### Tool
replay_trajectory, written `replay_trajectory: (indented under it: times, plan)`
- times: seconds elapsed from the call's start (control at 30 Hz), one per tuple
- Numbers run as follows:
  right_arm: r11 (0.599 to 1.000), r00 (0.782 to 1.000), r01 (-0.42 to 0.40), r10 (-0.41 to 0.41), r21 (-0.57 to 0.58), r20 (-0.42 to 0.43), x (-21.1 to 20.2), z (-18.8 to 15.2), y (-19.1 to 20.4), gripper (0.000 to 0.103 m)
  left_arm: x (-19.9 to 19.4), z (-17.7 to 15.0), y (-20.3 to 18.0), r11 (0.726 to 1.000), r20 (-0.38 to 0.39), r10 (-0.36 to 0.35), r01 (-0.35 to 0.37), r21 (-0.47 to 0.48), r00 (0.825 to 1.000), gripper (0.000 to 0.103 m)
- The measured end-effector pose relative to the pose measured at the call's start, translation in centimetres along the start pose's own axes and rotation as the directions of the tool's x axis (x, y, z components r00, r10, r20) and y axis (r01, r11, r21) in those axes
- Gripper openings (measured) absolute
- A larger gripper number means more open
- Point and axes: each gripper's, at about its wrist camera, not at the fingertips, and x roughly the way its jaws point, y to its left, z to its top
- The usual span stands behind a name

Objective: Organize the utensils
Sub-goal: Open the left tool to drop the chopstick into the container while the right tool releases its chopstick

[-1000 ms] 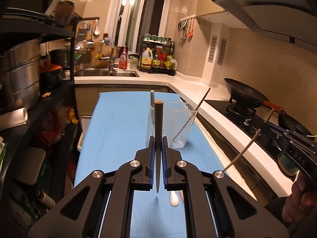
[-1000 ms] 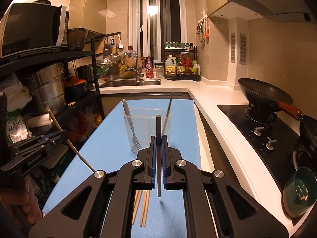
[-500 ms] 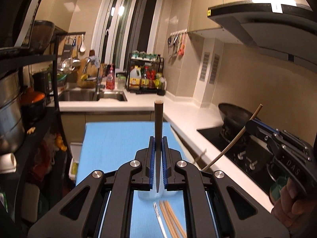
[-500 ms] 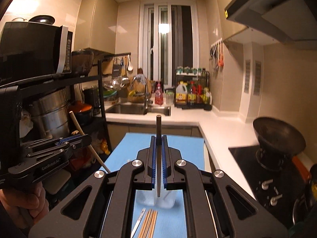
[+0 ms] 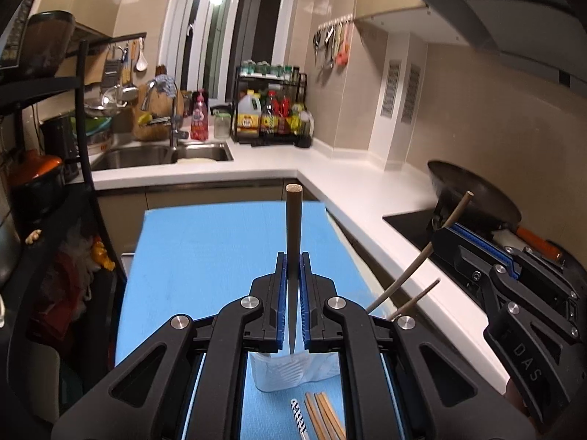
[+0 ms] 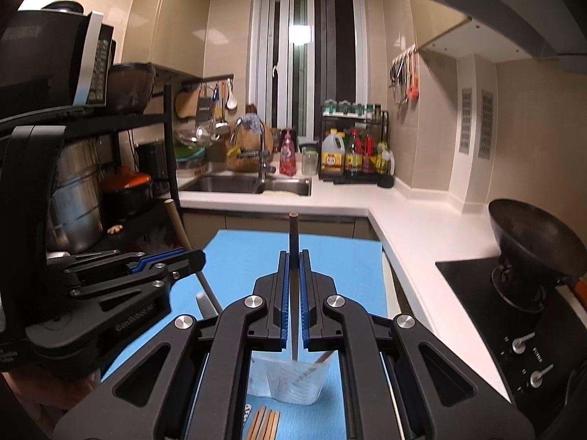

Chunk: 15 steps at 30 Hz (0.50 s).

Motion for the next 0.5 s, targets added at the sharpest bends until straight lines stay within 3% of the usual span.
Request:
replay_trajectory:
  times: [0.07, 0.13, 0.23, 0.5]
  plan:
    - [1.0, 0.999, -0.01, 0.01, 0.002, -0.031, 0.3, -0.7, 0.1, 0.007, 0.7, -0.6, -0.5, 1.0, -0.022, 0.007, -0.006, 0.022, 1.0, 0.007]
    - [1.0, 0.999, -0.004, 0.003, -0.005, -0.049, 0.2, -1.2, 0.2, 0.024, 0.8, -1.2, -0.8, 0.999, -0.037, 0.012, -0.01, 0.038, 0.999, 0.011]
    - [1.0, 0.999, 0.008, -0.008, -0.019, -0.036, -1.1, -1.6, 0.2, 0.028, -0.7, -1.6, -1.0, 0.999, -0.004, 0.014, -0.014, 0.05, 1.0, 0.042]
    - [1.0, 0.999, 0.018, -0.018, 0.009, 0.034, -7.1, -2.9, -0.1, 0.028, -6.7, -3.4, -0.7, 0.998, 0.077, 0.042, -0.045, 0.045, 0.996, 0.042]
